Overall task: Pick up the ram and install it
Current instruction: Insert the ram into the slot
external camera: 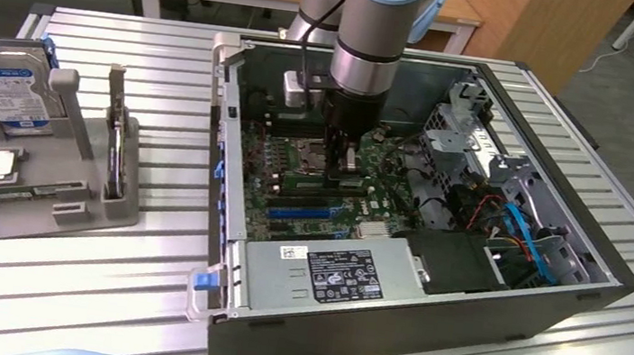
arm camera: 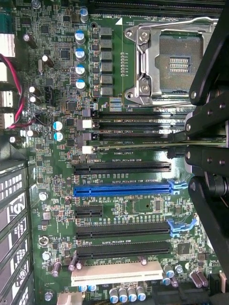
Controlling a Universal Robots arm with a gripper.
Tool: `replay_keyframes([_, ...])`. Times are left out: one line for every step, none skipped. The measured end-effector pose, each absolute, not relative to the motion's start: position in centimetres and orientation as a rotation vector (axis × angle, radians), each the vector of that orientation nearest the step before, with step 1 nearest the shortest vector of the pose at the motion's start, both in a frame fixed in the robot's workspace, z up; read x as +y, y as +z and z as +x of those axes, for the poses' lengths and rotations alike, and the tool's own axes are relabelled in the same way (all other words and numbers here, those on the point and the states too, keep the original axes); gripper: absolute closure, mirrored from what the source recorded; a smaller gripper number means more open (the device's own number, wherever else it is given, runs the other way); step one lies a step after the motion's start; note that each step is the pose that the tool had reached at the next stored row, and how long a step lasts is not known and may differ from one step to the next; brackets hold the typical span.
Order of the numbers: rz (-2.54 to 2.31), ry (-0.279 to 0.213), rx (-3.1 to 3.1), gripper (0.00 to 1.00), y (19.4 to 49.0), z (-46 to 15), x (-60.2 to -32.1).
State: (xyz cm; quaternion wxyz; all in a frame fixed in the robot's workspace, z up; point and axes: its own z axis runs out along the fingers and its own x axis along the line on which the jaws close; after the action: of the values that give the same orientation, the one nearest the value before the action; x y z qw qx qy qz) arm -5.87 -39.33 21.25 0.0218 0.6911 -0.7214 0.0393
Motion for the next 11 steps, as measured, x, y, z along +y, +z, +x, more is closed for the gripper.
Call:
replay_keyframes([2.141,0.122,-2.235,0.86,21.24,-5.87,-39.33])
replay_keyframes([2.141,0.122,-2.235,0.86,21.23,-5.87,-39.33])
replay_keyframes([2.142,0.122,-2.235,0.86,21.20,-5.87,-39.33])
replay_keyframes([2.141,0.122,-2.235,0.86,21.20,-5.87,-39.33])
replay_keyframes([2.141,0.122,-2.235,0.86,21.20,-5.87,-39.33])
replay_keyframes([2.141,0.122,-2.235,0.86,21.20,-5.87,-39.33])
replay_keyframes([2.141,0.122,-2.235,0.86,21.20,-5.87,-39.33])
replay_keyframes([2.141,0.122,-2.235,0.86,21.20,-5.87,-39.33])
replay_keyframes([2.141,0.122,-2.235,0.86,21.20,-5.87,-39.33])
replay_keyframes([2.141,0.122,-2.235,0.86,21.20,-5.87,-39.33])
replay_keyframes([2.143,0.124,-2.236,0.86,21.16,-5.82,-39.32])
